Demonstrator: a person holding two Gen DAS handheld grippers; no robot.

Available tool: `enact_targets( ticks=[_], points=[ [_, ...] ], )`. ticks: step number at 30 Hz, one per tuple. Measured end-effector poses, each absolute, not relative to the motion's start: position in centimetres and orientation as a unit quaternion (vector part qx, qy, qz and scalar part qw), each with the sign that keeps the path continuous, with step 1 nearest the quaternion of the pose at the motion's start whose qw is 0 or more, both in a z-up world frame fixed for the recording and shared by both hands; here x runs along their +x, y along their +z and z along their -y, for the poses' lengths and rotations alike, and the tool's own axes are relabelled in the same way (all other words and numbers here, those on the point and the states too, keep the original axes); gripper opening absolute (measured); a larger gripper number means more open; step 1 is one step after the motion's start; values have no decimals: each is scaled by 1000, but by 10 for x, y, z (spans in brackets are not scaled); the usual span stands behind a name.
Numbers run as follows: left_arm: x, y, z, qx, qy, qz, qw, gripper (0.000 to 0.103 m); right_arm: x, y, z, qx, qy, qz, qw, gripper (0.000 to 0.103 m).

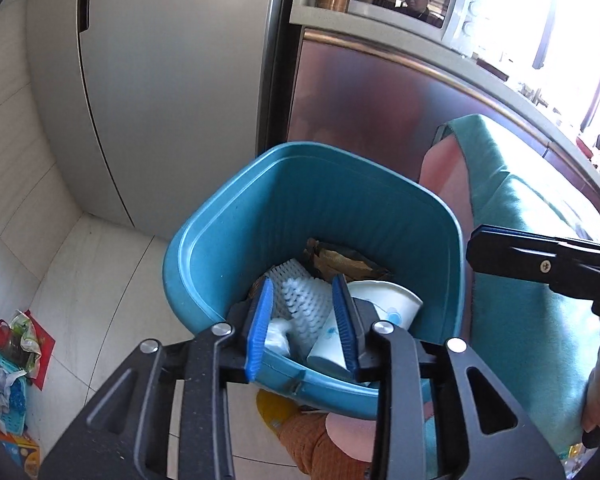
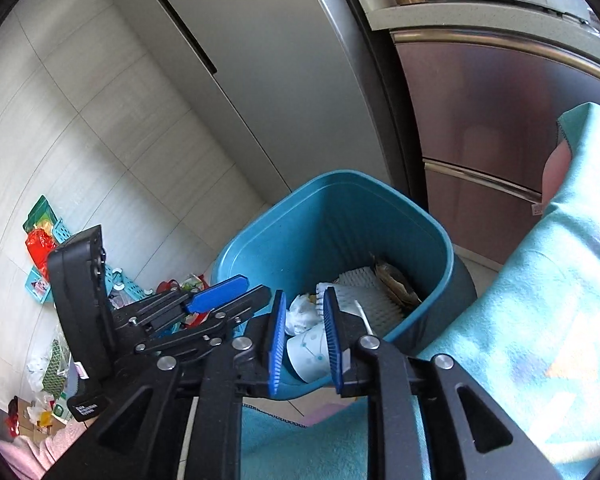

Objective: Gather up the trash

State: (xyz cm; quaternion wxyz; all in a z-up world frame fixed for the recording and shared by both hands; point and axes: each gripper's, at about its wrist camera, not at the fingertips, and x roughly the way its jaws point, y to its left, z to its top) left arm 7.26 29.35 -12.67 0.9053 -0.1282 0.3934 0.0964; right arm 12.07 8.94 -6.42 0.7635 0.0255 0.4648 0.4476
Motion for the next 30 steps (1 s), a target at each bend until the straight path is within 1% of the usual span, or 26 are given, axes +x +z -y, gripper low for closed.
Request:
enact_targets(
  ticks=[3,5,7,8,9,10,11,12,13,14,15,16,18,19,21,23,30],
  points=[
    [64,-120,-293,-126,92,-380,912,38,121,-63,-82,29,443,-458,770,22],
    [58,-114,-291,-126,88,-371,916,41,118,-59,-76,30,442,-450,776,29],
    [50,-106,-287,-123,81,-359,922,48,113,-54,-69,30,441,-437,783,32],
    [47,-102,-284,-120,79,-353,924,50,110,-52,-65,31,444,-430,786,37],
    [42,-98,-282,-115,79,-347,928,54,107,-49,-61,29,443,-421,791,40],
    [38,-93,-279,-111,77,-338,931,59,103,-45,-57,27,442,-410,797,46],
    [32,-88,-276,-107,75,-331,935,61,99,-41,-52,25,442,-400,803,49],
    [28,-83,-273,-103,74,-323,938,66,94,-38,-48,23,441,-390,808,51],
    [22,-78,-270,-100,73,-315,941,71,90,-35,-42,21,439,-379,815,57],
    [16,-74,-267,-96,72,-306,944,74,85,-32,-37,21,435,-368,821,66],
    [10,-69,-264,-92,72,-297,948,81,80,-29,-31,22,431,-356,829,69],
    [5,-63,-261,-88,74,-286,951,91,74,-26,-25,22,427,-345,835,72],
    [-7,-54,-253,-81,79,-264,958,97,65,-22,-14,18,415,-326,849,78],
    [-13,-50,-249,-77,79,-254,961,97,60,-21,-7,18,406,-316,857,82],
    [-23,-41,-239,-69,81,-238,965,97,51,-18,3,14,391,-300,870,87],
    [-32,-34,-229,-65,85,-222,969,97,40,-16,16,12,368,-283,886,97],
    [-56,-14,-185,-50,79,-175,980,97,5,-7,62,16,296,-227,928,96]
  ],
)
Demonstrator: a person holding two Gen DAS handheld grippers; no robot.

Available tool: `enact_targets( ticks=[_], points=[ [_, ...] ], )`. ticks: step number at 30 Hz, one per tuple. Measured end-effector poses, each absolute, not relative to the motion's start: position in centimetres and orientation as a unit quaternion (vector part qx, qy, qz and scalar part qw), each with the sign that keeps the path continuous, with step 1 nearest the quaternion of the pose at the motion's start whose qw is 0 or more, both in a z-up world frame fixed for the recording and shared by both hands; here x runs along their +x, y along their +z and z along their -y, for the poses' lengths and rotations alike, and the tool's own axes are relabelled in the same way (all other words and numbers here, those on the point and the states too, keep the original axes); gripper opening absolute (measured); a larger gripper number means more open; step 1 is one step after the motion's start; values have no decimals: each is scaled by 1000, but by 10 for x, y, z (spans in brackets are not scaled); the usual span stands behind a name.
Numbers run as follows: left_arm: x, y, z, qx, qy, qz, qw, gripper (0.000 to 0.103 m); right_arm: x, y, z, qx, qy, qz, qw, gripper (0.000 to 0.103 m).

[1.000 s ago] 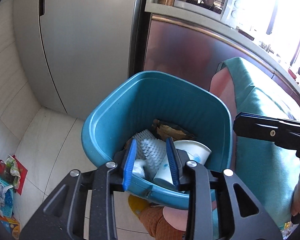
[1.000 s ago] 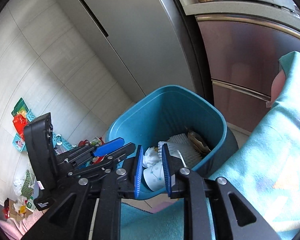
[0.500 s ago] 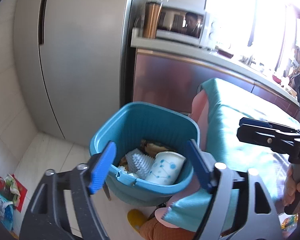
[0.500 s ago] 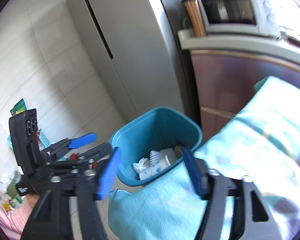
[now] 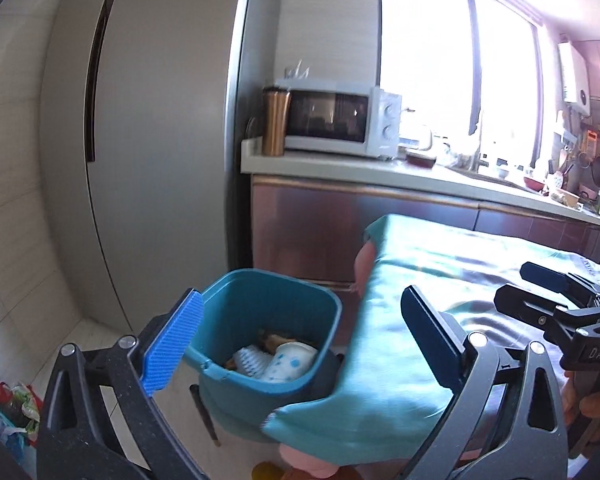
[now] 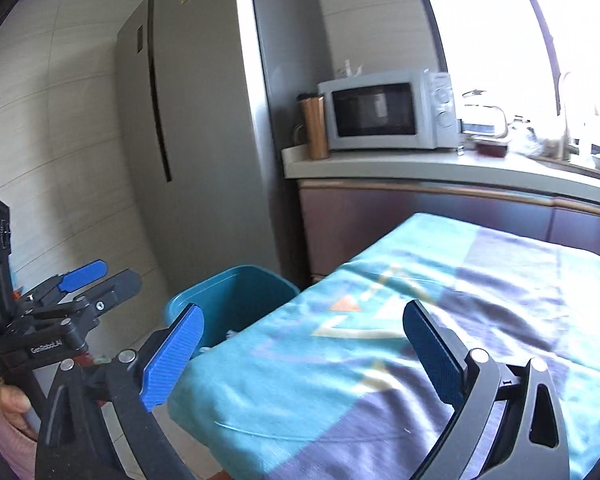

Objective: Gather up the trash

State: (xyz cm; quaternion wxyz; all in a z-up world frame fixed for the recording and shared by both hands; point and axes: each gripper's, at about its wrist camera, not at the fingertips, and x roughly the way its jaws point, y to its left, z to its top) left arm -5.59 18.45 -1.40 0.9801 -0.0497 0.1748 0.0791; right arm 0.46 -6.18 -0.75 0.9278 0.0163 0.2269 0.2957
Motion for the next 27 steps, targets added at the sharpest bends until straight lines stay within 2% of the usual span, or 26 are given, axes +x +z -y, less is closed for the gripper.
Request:
enact_targets(
  ticks=[7,27],
  points=[
    [-71,0,-145,-36,70,-131,988,97,-25,-3,100,7,227,-187,956,97],
    [-87,9,-94,-15,45,-106,993,97,-64,14,153,25,141,-132,981,97]
  ],
)
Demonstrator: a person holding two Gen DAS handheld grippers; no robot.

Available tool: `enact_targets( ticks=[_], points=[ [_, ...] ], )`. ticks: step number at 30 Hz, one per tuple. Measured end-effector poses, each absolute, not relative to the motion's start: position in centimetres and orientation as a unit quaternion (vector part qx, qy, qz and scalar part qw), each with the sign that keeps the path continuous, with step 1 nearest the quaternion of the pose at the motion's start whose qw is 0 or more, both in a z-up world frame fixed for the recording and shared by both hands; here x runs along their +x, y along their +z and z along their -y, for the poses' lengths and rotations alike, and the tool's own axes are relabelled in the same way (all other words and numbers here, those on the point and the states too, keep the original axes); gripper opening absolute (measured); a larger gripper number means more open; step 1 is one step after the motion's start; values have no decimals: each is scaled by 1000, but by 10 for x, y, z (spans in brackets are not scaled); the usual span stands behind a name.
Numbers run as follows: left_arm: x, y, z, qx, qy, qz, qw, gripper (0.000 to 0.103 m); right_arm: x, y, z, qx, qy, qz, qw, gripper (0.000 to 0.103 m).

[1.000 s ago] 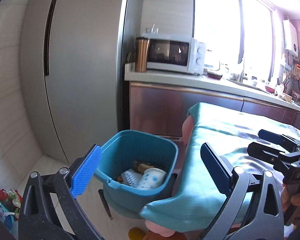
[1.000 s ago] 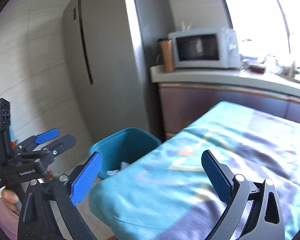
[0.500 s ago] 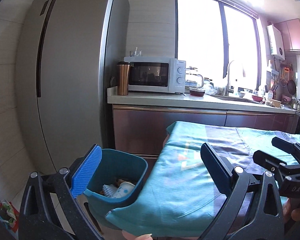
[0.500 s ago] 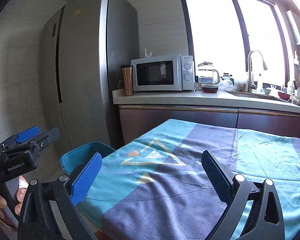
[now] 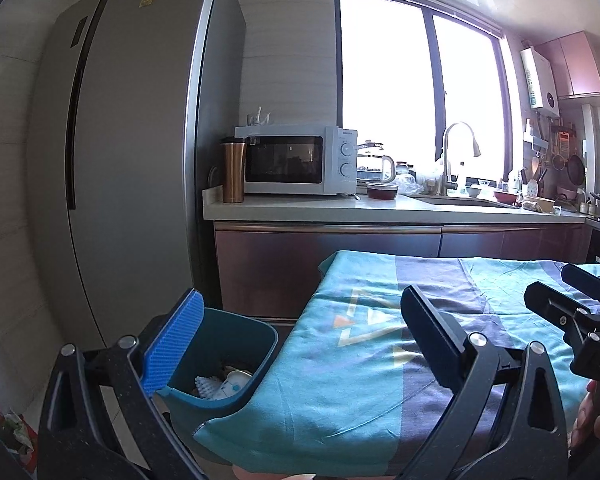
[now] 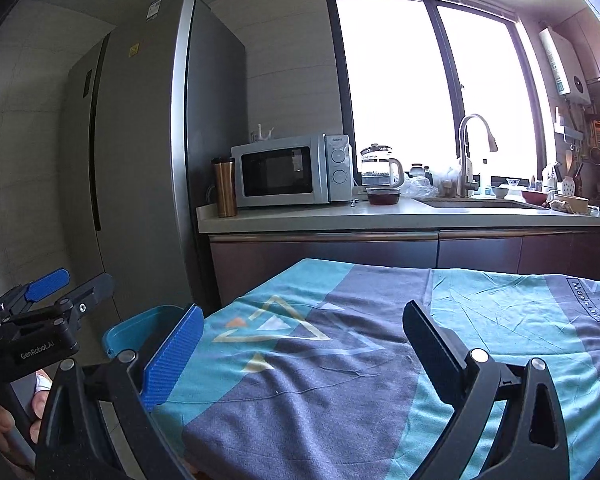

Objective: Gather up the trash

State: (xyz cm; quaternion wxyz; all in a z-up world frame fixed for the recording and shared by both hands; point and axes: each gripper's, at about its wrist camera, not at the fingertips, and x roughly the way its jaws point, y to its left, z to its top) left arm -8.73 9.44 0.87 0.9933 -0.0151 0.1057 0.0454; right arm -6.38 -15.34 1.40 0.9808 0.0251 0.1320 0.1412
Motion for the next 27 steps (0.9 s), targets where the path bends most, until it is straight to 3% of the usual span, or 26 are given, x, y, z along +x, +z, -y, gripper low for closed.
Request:
enact_targets(
  ticks=[27],
  points=[
    [-82,11,-75,-2,34,-100,994,97,-70,15,170,37,121,-130,983,97]
  ],
)
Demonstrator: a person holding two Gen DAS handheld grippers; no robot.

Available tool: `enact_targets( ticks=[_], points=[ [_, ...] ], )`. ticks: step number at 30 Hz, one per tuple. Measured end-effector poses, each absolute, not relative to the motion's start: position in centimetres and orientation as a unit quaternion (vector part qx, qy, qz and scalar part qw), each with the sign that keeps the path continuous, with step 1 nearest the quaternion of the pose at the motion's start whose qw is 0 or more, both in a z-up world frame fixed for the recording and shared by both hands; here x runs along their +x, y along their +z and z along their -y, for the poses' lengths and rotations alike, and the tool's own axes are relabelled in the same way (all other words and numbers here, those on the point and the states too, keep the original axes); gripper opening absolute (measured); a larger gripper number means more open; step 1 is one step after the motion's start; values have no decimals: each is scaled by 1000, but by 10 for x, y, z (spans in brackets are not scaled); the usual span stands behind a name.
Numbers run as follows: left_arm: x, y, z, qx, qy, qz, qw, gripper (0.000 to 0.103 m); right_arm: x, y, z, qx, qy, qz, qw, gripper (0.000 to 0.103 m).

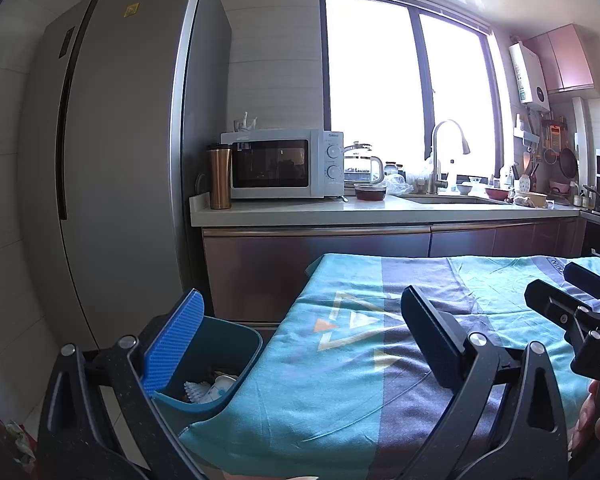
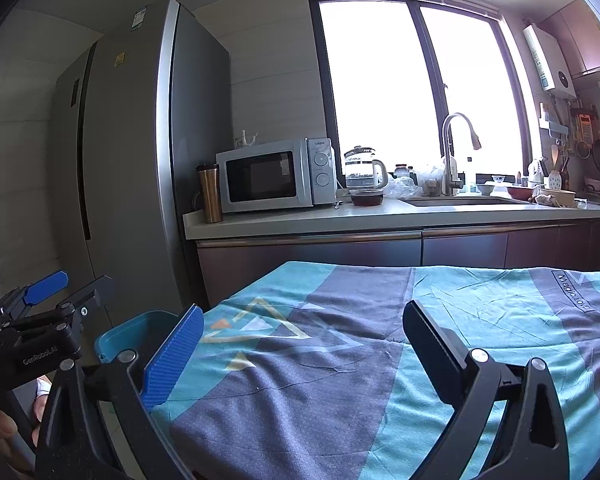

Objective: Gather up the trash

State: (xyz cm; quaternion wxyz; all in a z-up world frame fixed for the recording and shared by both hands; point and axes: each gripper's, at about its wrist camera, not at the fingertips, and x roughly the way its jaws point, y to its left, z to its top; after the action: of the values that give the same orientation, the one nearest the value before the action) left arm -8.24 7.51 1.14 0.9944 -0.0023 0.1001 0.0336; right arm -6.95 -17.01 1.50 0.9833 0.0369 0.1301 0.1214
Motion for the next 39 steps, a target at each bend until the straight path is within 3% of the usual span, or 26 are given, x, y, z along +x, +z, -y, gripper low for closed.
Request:
enact_targets(
  ticks=[39],
  points=[
    [-78,10,-70,0,30,-103,994,97,-67,17,176,40,111,-130,984,97]
  ],
)
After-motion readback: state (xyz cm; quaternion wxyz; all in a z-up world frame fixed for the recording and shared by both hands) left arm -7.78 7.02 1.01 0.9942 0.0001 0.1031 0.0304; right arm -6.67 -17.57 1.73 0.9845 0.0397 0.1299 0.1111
